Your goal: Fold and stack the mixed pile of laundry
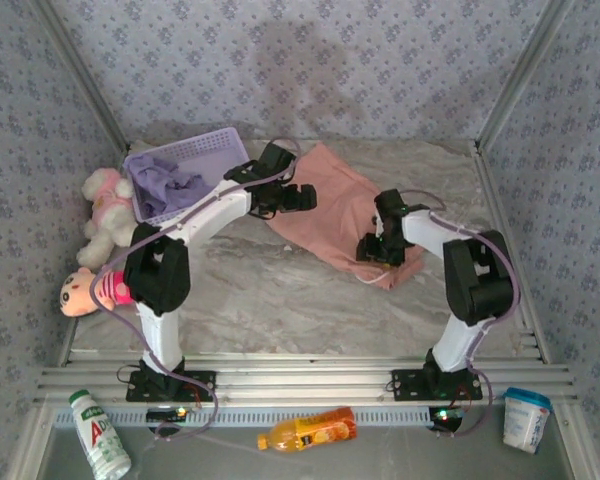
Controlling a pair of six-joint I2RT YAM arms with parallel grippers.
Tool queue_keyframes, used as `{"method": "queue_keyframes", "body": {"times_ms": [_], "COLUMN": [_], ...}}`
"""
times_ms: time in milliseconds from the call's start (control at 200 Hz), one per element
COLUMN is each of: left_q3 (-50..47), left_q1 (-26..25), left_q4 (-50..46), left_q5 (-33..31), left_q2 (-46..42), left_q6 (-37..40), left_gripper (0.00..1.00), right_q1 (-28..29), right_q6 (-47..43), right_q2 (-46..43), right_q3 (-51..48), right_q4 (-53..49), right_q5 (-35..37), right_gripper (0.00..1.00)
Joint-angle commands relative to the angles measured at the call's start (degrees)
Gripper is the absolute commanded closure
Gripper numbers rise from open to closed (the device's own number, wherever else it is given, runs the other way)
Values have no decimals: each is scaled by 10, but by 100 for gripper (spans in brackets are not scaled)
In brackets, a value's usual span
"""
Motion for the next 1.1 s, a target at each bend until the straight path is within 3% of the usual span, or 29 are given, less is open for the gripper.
{"method": "queue_keyframes", "body": {"times_ms": [0,115,195,370,465,625,755,874,914,1004,1049,1099], "left_q3": [41,85,109,130,117,31,-47,-108,-112,-100,-90,-72], "left_q1": [0,2,4,-2,-2,-18,-42,-60,-62,-58,-53,-50], "left_q4": [28,15,10,-5,-21,-25,-26,-22,-34,-62,-63,-62], "left_q5": [17,25,39,58,59,84,123,146,139,125,122,120], "left_q2": [40,95,131,191,203,170,118,55,37,9,3,4], "left_q6": [19,39,46,45,38,25,-8,-45,-47,-46,-45,-40], "left_gripper": [21,48,61,64,75,75,74,65,57,47,42,39], "right_q1": [-22,-60,-78,-135,-171,-243,-275,-285,-286,-288,-291,-297], "right_q6": [24,43,68,151,184,167,107,55,43,29,24,19], "right_q2": [-64,-110,-119,-119,-107,-36,25,31,19,-26,-50,-70], "right_q3": [-12,-17,-33,-111,-134,-84,2,74,77,90,77,52], "right_q4": [-87,-86,-73,-1,49,83,77,35,20,-14,-23,-35], "right_q5": [6,7,2,-42,-64,-95,-128,-130,-124,-98,-82,-70], "right_gripper": [39,40,42,47,47,47,40,35,33,22,1,0]}}
